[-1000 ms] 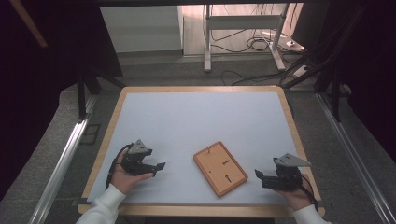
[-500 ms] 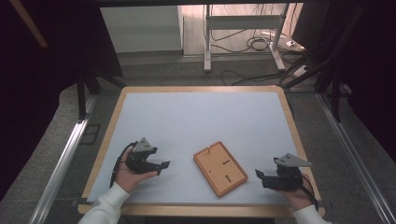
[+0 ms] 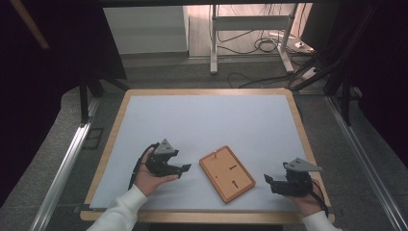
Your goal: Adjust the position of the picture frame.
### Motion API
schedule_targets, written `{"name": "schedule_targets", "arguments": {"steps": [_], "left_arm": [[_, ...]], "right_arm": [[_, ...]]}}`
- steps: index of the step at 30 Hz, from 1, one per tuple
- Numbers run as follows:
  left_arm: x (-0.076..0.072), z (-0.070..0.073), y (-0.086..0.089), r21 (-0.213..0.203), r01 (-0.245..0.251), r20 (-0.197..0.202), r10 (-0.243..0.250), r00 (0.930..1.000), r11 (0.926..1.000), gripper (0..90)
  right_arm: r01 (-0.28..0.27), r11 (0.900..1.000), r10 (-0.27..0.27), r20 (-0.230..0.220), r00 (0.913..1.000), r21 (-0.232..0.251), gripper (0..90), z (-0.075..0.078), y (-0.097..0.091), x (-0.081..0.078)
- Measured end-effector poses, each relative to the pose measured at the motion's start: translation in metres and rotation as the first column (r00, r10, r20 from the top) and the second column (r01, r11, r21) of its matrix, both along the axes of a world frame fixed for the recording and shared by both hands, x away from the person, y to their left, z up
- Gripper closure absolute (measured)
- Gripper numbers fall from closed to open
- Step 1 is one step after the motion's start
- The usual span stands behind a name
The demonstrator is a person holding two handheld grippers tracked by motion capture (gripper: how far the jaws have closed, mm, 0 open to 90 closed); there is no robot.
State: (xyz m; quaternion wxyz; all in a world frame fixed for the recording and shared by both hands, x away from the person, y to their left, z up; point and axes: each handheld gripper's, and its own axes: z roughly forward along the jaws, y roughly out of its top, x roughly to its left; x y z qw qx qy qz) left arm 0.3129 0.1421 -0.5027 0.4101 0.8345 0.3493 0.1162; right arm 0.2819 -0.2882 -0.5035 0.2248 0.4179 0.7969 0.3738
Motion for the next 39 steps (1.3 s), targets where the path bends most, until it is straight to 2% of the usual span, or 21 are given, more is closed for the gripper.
{"name": "schedule_targets", "arguments": {"steps": [5,21,32,39], "left_arm": [[0.006,0.003,-0.021,0.0,0.026,0.003,-0.026,0.9997,0.9997,25.1],[0.018,0.003,-0.064,0.009,0.069,0.008,-0.069,0.9976,0.9976,29.8],[0.026,-0.001,-0.084,0.013,0.063,0.008,-0.064,0.9979,0.9979,34.8],[0.036,-0.009,-0.093,0.011,0.029,0.016,-0.029,0.9994,0.9995,41.3]], "right_arm": [[0.004,1.0,-0.004,-0.004,1.0,-0.002,14.5,-0.001,-0.001,0.001],[0.01,0.9999,-0.01,-0.01,0.9999,-0.008,14.6,-0.003,-0.002,0.002],[0.011,0.9999,-0.011,-0.016,0.9998,-0.013,14.7,-0.005,-0.003,0.003],[0.009,0.9998,-0.009,-0.02,0.9997,-0.016,14.7,-0.006,-0.002,0.003]]}}
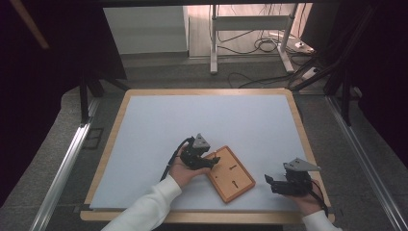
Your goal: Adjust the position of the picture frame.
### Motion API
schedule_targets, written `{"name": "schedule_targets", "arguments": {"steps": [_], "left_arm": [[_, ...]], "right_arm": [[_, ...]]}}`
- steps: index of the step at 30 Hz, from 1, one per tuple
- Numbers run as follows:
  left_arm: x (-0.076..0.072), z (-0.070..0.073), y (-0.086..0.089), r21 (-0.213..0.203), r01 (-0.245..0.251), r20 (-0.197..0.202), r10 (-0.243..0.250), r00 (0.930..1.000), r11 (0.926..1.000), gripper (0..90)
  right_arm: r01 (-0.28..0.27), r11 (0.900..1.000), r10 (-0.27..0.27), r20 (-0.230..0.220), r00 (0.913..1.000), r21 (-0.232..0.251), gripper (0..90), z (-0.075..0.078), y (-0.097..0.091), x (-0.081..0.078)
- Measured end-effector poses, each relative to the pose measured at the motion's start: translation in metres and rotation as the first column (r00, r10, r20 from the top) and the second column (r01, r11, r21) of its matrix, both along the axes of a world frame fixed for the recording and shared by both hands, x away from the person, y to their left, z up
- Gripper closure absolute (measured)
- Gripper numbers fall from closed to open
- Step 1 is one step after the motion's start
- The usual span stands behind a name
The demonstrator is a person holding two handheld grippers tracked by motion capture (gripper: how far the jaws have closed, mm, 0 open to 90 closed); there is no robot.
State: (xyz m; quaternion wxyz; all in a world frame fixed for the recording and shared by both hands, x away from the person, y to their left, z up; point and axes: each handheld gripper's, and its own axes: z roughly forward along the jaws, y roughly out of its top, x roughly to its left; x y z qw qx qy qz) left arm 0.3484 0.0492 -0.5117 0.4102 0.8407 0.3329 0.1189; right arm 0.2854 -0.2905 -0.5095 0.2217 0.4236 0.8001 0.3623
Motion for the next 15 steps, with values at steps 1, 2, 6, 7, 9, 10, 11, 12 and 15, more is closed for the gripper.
{"name": "schedule_targets", "arguments": {"steps": [1,2,6,7,9,10,11,12,15], "left_arm": [[0.0,0.0,0.0,0.0,0.0,0.0,0.0,1.0,1.0,43.1],[0.001,-0.001,-0.002,0.002,-0.004,0.002,0.004,1.0,1.0,44.3],[0.003,-0.004,-0.003,-0.003,-0.005,0.007,0.005,1.0,1.0,51.3],[0.003,-0.005,-0.005,-0.007,-0.004,0.002,0.004,1.0,1.0,54.7],[0.003,-0.006,-0.006,-0.006,-0.002,0.006,0.002,1.0,1.0,57.1],[0.003,-0.007,-0.008,-0.001,0.001,0.011,-0.001,0.9999,1.0,60.3],[0.003,-0.007,-0.008,0.0,0.001,0.015,-0.001,0.9999,1.0,62.0],[0.004,-0.008,-0.009,-0.001,-0.001,0.017,0.001,0.9999,1.0,63.9],[0.004,-0.009,-0.011,-0.002,0.003,0.019,-0.003,0.9998,1.0,70.7]], "right_arm": [[0.0,1.0,0.0,0.0,1.0,0.0,14.7,0.0,0.0,0.0],[-0.001,1.0,0.001,0.0,1.0,-0.001,14.7,0.0,0.0,0.0],[-0.003,1.0,0.003,-0.002,1.0,-0.003,14.7,-0.001,0.0,0.0],[-0.004,1.0,0.004,-0.003,1.0,-0.004,14.7,-0.002,0.001,0.001],[-0.004,1.0,0.004,-0.004,1.0,-0.003,14.7,-0.002,0.001,0.001],[-0.007,1.0,0.007,-0.005,1.0,-0.004,14.7,-0.002,0.001,0.0],[-0.007,1.0,0.007,-0.005,1.0,-0.004,14.7,-0.002,0.001,0.0],[-0.008,1.0,0.008,-0.006,1.0,-0.004,14.7,-0.002,0.001,0.0],[-0.007,1.0,0.007,-0.007,1.0,-0.005,14.7,-0.003,0.001,0.001]]}}
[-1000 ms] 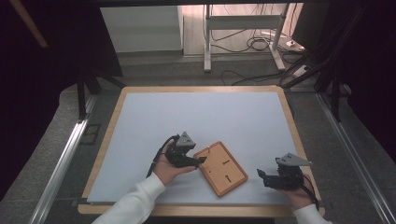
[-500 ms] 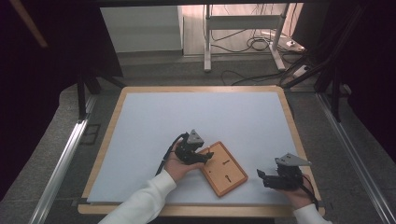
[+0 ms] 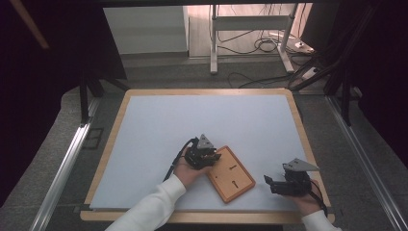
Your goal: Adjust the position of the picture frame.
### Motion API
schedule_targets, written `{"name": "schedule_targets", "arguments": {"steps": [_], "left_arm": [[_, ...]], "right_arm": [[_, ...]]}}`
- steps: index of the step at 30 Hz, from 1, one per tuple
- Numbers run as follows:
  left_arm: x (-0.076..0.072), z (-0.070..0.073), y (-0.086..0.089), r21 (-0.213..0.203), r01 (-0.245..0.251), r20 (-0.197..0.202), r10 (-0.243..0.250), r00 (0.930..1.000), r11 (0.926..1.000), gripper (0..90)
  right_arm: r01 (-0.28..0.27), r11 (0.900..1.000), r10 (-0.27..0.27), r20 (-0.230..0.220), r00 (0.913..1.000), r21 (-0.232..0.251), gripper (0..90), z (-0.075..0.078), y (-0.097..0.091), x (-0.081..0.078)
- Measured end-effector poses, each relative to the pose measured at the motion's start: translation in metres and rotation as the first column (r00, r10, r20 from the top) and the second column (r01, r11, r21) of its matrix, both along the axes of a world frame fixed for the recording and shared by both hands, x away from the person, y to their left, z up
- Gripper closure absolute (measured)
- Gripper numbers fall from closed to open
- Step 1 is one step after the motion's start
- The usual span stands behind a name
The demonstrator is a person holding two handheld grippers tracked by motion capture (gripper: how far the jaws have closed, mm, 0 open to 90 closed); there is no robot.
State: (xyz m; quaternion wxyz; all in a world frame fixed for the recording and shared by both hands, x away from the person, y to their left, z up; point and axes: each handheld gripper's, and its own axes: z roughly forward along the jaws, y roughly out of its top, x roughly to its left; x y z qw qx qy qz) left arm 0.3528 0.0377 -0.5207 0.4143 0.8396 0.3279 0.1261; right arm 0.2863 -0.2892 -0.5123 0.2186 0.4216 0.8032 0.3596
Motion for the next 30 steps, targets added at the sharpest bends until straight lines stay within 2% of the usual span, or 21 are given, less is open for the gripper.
{"name": "schedule_targets", "arguments": {"steps": [3,5,6,7,15,21,30], "left_arm": [[0.0,-0.001,-0.001,0.004,0.002,-0.001,-0.002,1.0,1.0,78.9],[0.0,-0.002,-0.002,0.011,-0.006,0.014,0.006,0.9999,0.9999,83.6],[0.001,-0.002,-0.001,0.0,-0.003,0.01,0.003,0.9999,1.0,83.6],[0.003,-0.003,0.003,-0.028,0.0,-0.011,0.0,0.9999,0.9996,84.2],[0.003,-0.003,0.005,-0.04,0.008,-0.017,-0.009,0.9998,0.9992,84.4],[0.002,0.002,0.009,-0.041,0.014,-0.007,-0.015,0.9999,0.9991,84.3],[0.002,0.016,0.029,-0.065,0.008,0.004,-0.008,1.0,0.9978,84.4]], "right_arm": [[0.001,1.0,-0.001,0.0,1.0,-0.001,14.8,0.0,0.0,0.0],[0.001,1.0,-0.001,0.0,1.0,-0.002,14.7,0.0,0.0,0.0],[0.001,1.0,-0.001,0.0,1.0,-0.002,14.7,0.0,0.0,0.0],[0.001,1.0,-0.001,-0.002,1.0,-0.002,14.7,-0.001,0.0,0.001],[0.006,1.0,-0.006,-0.001,1.0,-0.004,14.7,-0.001,-0.001,0.001],[0.009,1.0,-0.009,0.002,1.0,-0.003,14.7,0.0,-0.001,0.001],[0.02,0.9998,-0.02,0.017,0.9997,0.008,14.8,0.002,-0.003,0.0]]}}
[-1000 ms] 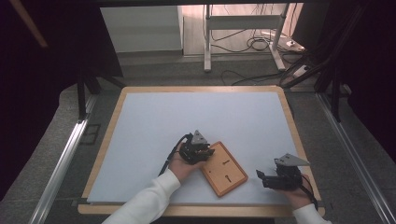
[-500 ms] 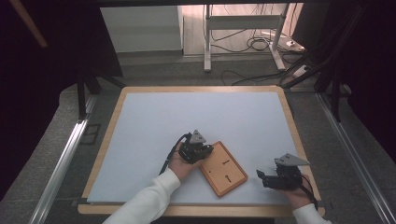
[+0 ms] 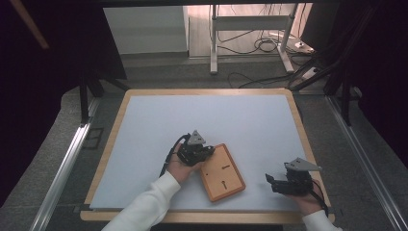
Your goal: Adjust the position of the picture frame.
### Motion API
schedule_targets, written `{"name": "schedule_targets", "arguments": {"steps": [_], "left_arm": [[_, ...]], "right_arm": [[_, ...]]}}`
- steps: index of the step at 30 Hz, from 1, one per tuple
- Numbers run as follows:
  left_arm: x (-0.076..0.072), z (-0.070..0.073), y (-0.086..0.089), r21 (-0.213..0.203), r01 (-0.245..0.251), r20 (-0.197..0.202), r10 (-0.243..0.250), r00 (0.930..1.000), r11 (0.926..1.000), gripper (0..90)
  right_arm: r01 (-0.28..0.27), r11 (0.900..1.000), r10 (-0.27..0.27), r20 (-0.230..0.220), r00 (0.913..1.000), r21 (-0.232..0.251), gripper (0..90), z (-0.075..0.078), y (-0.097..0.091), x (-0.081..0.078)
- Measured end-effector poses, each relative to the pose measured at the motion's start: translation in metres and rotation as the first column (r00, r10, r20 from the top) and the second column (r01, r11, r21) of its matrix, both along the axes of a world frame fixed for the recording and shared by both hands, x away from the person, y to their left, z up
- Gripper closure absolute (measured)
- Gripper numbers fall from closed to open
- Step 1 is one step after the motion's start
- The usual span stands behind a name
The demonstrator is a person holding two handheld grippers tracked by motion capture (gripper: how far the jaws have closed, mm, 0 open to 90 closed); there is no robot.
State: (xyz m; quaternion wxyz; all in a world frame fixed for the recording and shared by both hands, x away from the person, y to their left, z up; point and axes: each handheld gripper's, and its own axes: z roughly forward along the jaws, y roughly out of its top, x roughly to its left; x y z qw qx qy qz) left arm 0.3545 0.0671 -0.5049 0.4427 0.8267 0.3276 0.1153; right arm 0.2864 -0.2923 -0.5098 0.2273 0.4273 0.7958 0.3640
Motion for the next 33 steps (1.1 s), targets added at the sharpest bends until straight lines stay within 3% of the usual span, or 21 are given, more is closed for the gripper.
{"name": "schedule_targets", "arguments": {"steps": [10,16,24,33], "left_arm": [[0.002,0.004,0.02,0.007,0.004,-0.006,-0.004,1.0,1.0,84.5],[0.014,-0.004,0.03,0.023,-0.004,-0.007,0.004,1.0,0.9997,84.4],[0.03,-0.013,0.028,0.038,0.028,-0.024,-0.027,0.9994,0.9989,84.5],[0.036,-0.018,0.024,0.035,0.038,-0.048,-0.036,0.9982,0.9987,84.4]], "right_arm": [[-0.001,1.0,0.001,-0.002,1.0,-0.003,14.9,-0.001,0.0,0.0],[-0.001,1.0,0.001,-0.006,1.0,-0.005,14.9,-0.001,0.001,0.001],[-0.002,1.0,0.002,-0.011,0.9999,-0.008,14.9,-0.003,0.001,0.001],[-0.007,0.9999,0.007,-0.014,0.9999,-0.012,14.8,-0.004,0.002,0.001]]}}
